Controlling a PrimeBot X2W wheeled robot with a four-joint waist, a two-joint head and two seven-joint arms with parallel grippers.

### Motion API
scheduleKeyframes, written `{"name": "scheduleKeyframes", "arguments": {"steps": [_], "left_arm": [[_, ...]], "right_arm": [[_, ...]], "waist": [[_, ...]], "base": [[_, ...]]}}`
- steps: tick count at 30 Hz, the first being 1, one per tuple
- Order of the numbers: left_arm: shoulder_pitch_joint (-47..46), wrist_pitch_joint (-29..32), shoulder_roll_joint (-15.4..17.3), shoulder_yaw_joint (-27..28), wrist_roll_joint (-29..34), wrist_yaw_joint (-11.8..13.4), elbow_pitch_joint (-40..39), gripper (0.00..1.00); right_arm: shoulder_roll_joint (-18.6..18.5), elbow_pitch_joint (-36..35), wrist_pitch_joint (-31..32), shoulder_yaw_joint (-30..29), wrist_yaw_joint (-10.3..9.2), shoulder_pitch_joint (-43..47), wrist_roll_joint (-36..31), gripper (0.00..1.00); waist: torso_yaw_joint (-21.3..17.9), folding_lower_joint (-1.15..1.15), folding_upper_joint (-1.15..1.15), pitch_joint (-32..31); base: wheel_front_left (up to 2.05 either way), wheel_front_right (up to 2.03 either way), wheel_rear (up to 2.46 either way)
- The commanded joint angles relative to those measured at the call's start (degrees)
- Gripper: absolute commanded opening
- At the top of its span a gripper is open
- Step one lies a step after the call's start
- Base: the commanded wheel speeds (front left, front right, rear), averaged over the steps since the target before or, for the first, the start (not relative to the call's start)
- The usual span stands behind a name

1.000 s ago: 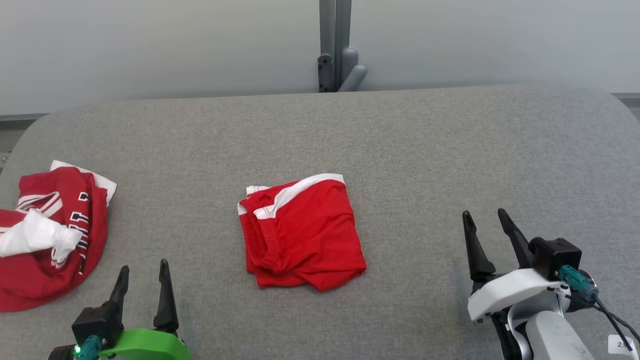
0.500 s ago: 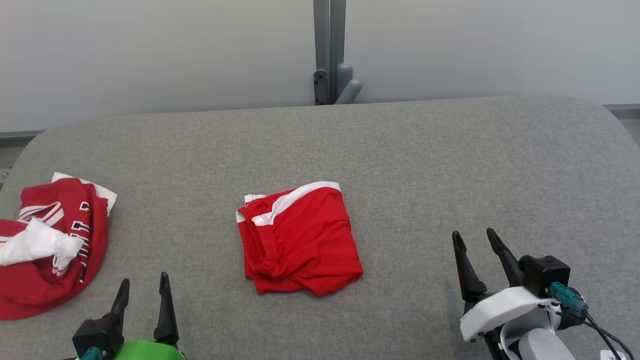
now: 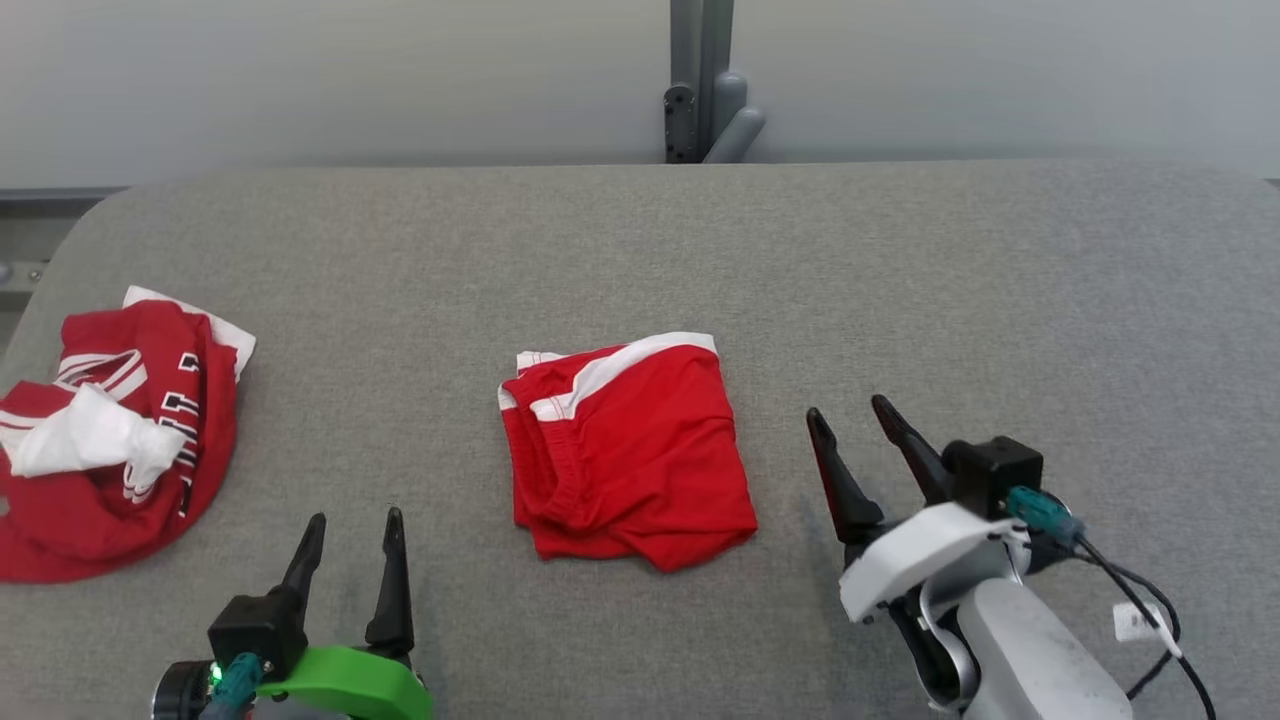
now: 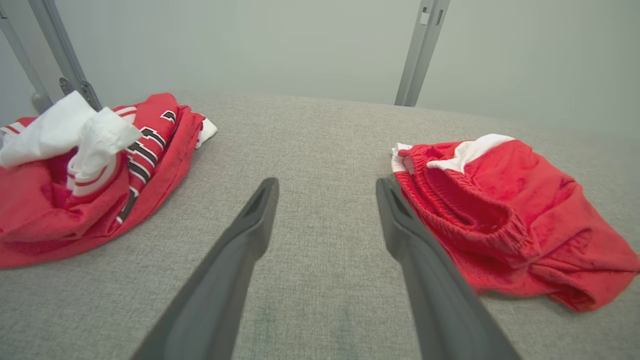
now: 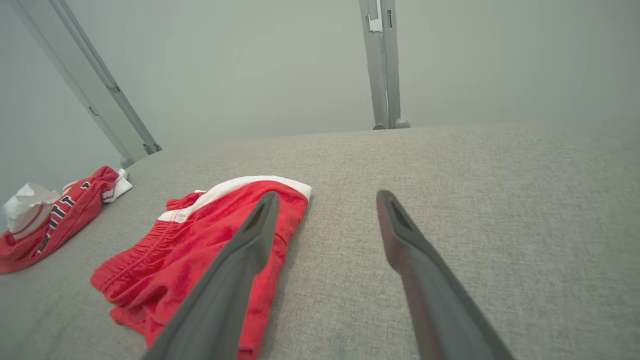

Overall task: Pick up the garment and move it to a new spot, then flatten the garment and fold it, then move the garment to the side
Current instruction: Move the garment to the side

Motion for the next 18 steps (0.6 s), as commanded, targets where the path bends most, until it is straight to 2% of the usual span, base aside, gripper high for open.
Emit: {"name": "scheduleKeyframes", "arguments": {"steps": [1,9,16,17,18], "left_arm": [[-0.9,0.0,0.2,-0.6,-0.4,-0.3,0.2,1.00],[-3.4,0.0,0.2,-4.8,-1.7,0.1,1.1,1.00],[-4.0,0.0,0.2,-5.6,-1.8,0.5,0.8,1.00],[-4.0,0.0,0.2,-5.5,-1.7,0.5,0.7,1.00],[-4.1,0.0,0.2,-5.4,-1.5,0.6,0.7,1.00]], "right_arm": [[-0.2,1.2,-0.2,0.8,-0.01,-2.2,0.5,1.00],[-0.2,16.4,1.0,6.8,-0.01,-12.4,2.6,1.00],[-0.2,28.1,3.3,8.7,-0.01,-17.2,3.4,1.00],[-0.2,29.2,3.5,9.3,-0.01,-17.6,3.5,0.60],[-0.2,29.9,3.4,10.0,-0.01,-17.8,3.7,0.00]], "waist": [[3.3,0.00,0.15,3.2],[10.5,0.00,0.15,7.0],[13.0,0.00,0.15,8.3],[12.9,0.00,0.15,8.3],[12.7,0.00,0.15,8.3]], "base": [[0.00,0.00,0.00],[0.00,0.00,0.00],[0.00,0.00,0.00],[0.00,0.00,0.00],[0.00,0.00,0.00]]}}
